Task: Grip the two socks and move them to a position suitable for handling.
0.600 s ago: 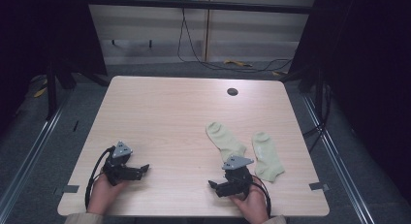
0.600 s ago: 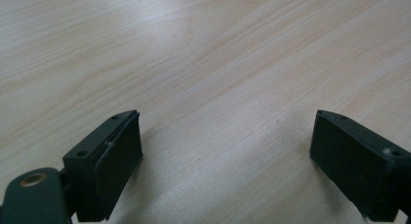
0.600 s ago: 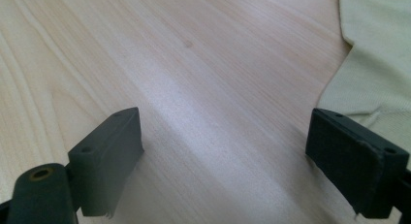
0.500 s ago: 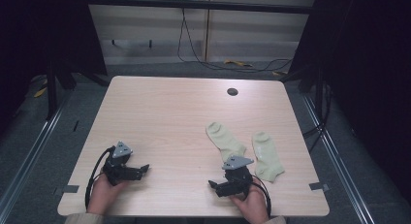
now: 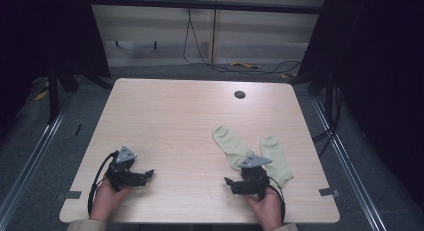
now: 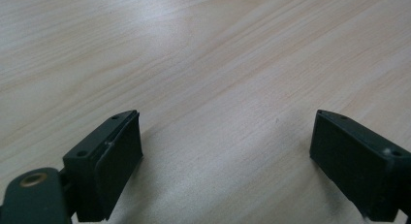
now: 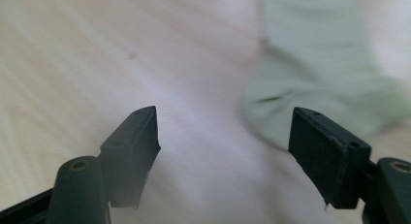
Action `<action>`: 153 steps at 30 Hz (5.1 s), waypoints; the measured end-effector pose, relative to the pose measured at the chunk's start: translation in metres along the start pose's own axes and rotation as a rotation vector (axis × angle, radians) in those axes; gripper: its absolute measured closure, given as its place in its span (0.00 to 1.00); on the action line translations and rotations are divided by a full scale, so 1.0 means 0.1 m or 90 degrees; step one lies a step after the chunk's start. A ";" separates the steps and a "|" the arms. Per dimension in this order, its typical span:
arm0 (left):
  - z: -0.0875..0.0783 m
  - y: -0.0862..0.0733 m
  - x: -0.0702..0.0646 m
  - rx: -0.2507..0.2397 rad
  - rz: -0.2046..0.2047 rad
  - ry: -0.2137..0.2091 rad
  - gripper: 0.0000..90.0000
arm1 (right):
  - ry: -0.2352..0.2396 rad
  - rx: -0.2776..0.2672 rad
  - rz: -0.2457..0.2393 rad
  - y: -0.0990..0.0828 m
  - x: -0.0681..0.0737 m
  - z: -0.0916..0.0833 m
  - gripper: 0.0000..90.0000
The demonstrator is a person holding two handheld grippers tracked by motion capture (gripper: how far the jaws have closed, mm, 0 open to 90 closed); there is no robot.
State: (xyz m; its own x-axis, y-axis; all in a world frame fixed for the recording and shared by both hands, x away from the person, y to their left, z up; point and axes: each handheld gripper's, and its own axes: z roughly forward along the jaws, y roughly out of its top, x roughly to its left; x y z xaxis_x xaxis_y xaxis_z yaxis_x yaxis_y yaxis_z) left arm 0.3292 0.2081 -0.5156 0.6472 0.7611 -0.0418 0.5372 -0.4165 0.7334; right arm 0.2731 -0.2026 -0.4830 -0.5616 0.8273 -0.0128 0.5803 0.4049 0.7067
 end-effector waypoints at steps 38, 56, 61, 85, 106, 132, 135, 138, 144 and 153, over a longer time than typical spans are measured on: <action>0.00 0.00 0.01 0.002 0.001 -0.001 0.12 | -0.201 0.027 0.206 -0.29 -0.92 -0.33 0.92; -0.03 -0.02 0.00 0.003 0.003 -0.002 0.13 | 0.035 -0.119 -0.114 0.66 0.27 -0.27 0.93; -0.04 -0.03 0.01 0.001 0.005 -0.002 0.13 | 0.052 -0.079 -0.172 0.66 0.61 0.08 0.61; -0.05 -0.04 0.01 0.001 0.002 0.000 0.13 | 0.131 0.104 -0.182 0.27 0.54 0.24 0.82; -0.05 -0.04 0.01 0.002 0.003 0.000 0.13 | -0.082 0.032 0.025 0.41 -0.23 0.13 0.48; -0.05 -0.04 0.01 0.001 0.001 -0.001 0.13 | -0.085 0.054 0.106 0.54 -0.56 0.58 0.96; -0.05 -0.04 0.01 0.001 0.001 -0.001 0.13 | -0.085 0.036 0.104 0.55 -0.62 0.46 0.96; -0.05 -0.04 0.01 0.001 0.001 0.000 0.13 | -0.075 0.009 0.089 0.63 -0.64 0.33 0.96; -0.05 -0.04 0.01 0.001 0.002 0.000 0.13 | -0.038 -0.022 0.012 0.99 -0.39 0.22 0.96; -0.05 -0.04 0.01 0.000 0.002 0.002 0.14 | -0.079 0.015 -0.098 1.26 -0.06 0.53 0.59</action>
State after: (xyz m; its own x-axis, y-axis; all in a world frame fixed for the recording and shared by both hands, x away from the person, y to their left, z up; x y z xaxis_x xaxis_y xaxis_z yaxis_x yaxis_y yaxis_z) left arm 0.3248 0.2130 -0.5153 0.6473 0.7613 -0.0375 0.5356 -0.4192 0.7331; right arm 0.3812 -0.1359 -0.4314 -0.5693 0.7954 -0.2078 0.5070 0.5387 0.6729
